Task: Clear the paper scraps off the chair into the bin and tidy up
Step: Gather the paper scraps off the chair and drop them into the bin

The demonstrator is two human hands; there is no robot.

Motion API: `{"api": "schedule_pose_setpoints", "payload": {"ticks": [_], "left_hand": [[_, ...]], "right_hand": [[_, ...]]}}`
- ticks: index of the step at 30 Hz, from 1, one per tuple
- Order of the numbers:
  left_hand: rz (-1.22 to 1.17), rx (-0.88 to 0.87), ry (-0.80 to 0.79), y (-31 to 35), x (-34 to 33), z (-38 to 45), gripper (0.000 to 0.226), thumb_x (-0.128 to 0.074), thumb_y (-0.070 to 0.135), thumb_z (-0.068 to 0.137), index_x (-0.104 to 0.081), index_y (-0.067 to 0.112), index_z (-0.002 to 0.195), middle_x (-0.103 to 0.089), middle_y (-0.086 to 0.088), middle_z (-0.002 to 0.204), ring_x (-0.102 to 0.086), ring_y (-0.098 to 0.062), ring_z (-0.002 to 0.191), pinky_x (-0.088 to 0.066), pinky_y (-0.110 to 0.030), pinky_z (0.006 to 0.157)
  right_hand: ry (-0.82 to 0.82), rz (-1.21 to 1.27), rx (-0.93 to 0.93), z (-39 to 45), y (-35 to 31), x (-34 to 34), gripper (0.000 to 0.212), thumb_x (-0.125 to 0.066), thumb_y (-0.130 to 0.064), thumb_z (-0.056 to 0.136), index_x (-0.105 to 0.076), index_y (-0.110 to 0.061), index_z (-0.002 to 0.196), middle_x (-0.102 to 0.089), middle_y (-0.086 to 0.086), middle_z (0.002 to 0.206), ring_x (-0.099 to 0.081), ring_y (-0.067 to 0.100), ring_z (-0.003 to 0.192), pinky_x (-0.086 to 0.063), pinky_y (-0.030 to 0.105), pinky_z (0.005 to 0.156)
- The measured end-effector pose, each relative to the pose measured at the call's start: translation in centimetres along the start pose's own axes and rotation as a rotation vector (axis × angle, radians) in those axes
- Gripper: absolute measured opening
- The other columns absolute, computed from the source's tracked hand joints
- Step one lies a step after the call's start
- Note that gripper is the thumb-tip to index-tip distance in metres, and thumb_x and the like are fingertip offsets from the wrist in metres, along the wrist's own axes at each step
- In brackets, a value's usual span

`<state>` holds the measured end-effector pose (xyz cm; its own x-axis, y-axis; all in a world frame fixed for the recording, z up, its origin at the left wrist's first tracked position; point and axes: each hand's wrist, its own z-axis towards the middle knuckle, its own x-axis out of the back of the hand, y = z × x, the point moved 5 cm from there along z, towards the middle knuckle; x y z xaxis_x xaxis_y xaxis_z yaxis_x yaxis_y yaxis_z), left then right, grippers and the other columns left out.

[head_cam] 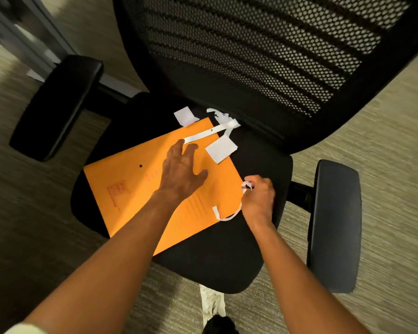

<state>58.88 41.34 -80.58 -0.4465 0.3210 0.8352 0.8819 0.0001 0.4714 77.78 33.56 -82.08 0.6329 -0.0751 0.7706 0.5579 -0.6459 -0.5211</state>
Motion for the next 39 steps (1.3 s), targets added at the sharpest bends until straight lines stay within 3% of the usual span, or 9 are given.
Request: {"api": "schedule_pose_setpoints", "payload": {"ticks": [4, 6, 12, 16, 21, 25, 28, 31, 39], "left_hand": [[0.105, -0.014, -0.032, 1.9, -1.4, 3.1, 0.082, -0.07, 0.043, 0.08, -0.027, 0.023, 0.147, -0.011, -0.012, 0.161, -0.011, -0.034, 0.148, -0.027, -0.05, 0.116], [0.159, -0.026, -0.059, 2.4, -2.0, 4.4, 0.088, -0.07, 0.048, 0.079, -0.023, 0.024, 0.149, -0.008, -0.012, 0.162, -0.009, -0.034, 0.148, -0.025, -0.053, 0.116], [0.261, -0.064, -0.101, 3.1, -3.7, 5.9, 0.088, -0.064, 0.054, 0.081, -0.017, 0.028, 0.151, -0.004, -0.009, 0.162, -0.004, -0.035, 0.148, -0.02, -0.056, 0.117], [0.289, -0.155, -0.095, 3.1, -4.5, 5.3, 0.067, -0.058, 0.047, 0.088, -0.031, 0.031, 0.147, -0.01, -0.008, 0.162, -0.006, -0.037, 0.148, -0.016, -0.058, 0.116], [0.31, -0.274, 0.0, 3.0, -4.7, 4.3, 0.038, -0.063, 0.023, 0.088, -0.06, 0.017, 0.126, -0.043, -0.012, 0.149, -0.032, -0.04, 0.138, -0.034, -0.057, 0.107], [0.371, -0.308, 0.007, 2.2, -4.6, 3.4, 0.038, -0.075, 0.004, 0.076, -0.064, 0.006, 0.113, -0.058, -0.015, 0.134, -0.049, -0.038, 0.126, -0.049, -0.048, 0.094], [0.393, -0.342, -0.009, 1.3, -4.3, 2.4, 0.044, -0.077, -0.002, 0.069, -0.064, 0.0, 0.111, -0.061, -0.02, 0.128, -0.054, -0.038, 0.121, -0.055, -0.046, 0.088], [0.419, -0.381, 0.002, 0.7, -3.7, 1.5, 0.047, -0.078, -0.005, 0.065, -0.065, -0.003, 0.11, -0.065, -0.021, 0.122, -0.059, -0.037, 0.116, -0.058, -0.042, 0.082], [0.366, -0.411, 0.008, -0.2, -3.4, 0.5, 0.044, -0.077, -0.005, 0.069, -0.066, -0.001, 0.111, -0.067, -0.019, 0.118, -0.06, -0.034, 0.118, -0.058, -0.04, 0.083]], "right_hand": [[0.075, 0.177, 0.02, 0.4, -0.3, 1.1, 0.028, -0.06, 0.007, 0.086, -0.07, -0.013, 0.103, -0.057, 0.01, 0.11, -0.06, 0.016, 0.087, -0.037, 0.006, 0.059], [0.099, 0.258, 0.014, 0.9, -0.6, 1.6, 0.029, -0.062, 0.006, 0.086, -0.069, -0.015, 0.104, -0.058, 0.008, 0.111, -0.063, 0.016, 0.088, -0.041, 0.004, 0.06], [0.118, 0.395, -0.005, 3.4, -0.9, 2.0, 0.041, -0.065, 0.005, 0.083, -0.062, -0.018, 0.117, -0.059, 0.007, 0.116, -0.066, 0.017, 0.094, -0.056, 0.026, 0.081], [0.094, 0.388, 0.001, 5.7, -1.8, 1.5, 0.043, -0.068, 0.001, 0.083, -0.06, -0.019, 0.121, -0.058, 0.006, 0.12, -0.065, 0.017, 0.098, -0.056, 0.027, 0.082], [-0.039, 0.29, 0.206, 8.5, -5.1, 0.0, 0.054, -0.068, 0.003, 0.083, -0.054, -0.014, 0.132, -0.05, 0.007, 0.136, -0.065, 0.015, 0.094, -0.049, 0.004, 0.067], [-0.126, 0.111, 0.372, 9.6, -7.2, -2.0, 0.062, -0.065, 0.006, 0.083, -0.048, -0.015, 0.139, -0.04, 0.007, 0.146, -0.055, 0.024, 0.122, -0.053, 0.031, 0.096], [-0.146, 0.013, 0.417, 10.3, -8.1, -3.1, 0.066, -0.063, 0.006, 0.085, -0.042, -0.016, 0.144, -0.029, 0.007, 0.154, -0.038, 0.02, 0.139, -0.042, 0.03, 0.109], [-0.097, -0.036, 0.468, 10.7, -8.8, -3.4, 0.073, -0.063, 0.009, 0.083, -0.038, -0.017, 0.146, -0.03, 0.007, 0.153, -0.037, 0.019, 0.139, -0.034, 0.019, 0.108], [-0.052, -0.09, 0.539, 11.2, -10.5, -4.3, 0.072, -0.067, 0.009, 0.079, -0.04, -0.019, 0.139, -0.043, 0.014, 0.144, -0.045, 0.027, 0.133, -0.046, 0.035, 0.105]]}}
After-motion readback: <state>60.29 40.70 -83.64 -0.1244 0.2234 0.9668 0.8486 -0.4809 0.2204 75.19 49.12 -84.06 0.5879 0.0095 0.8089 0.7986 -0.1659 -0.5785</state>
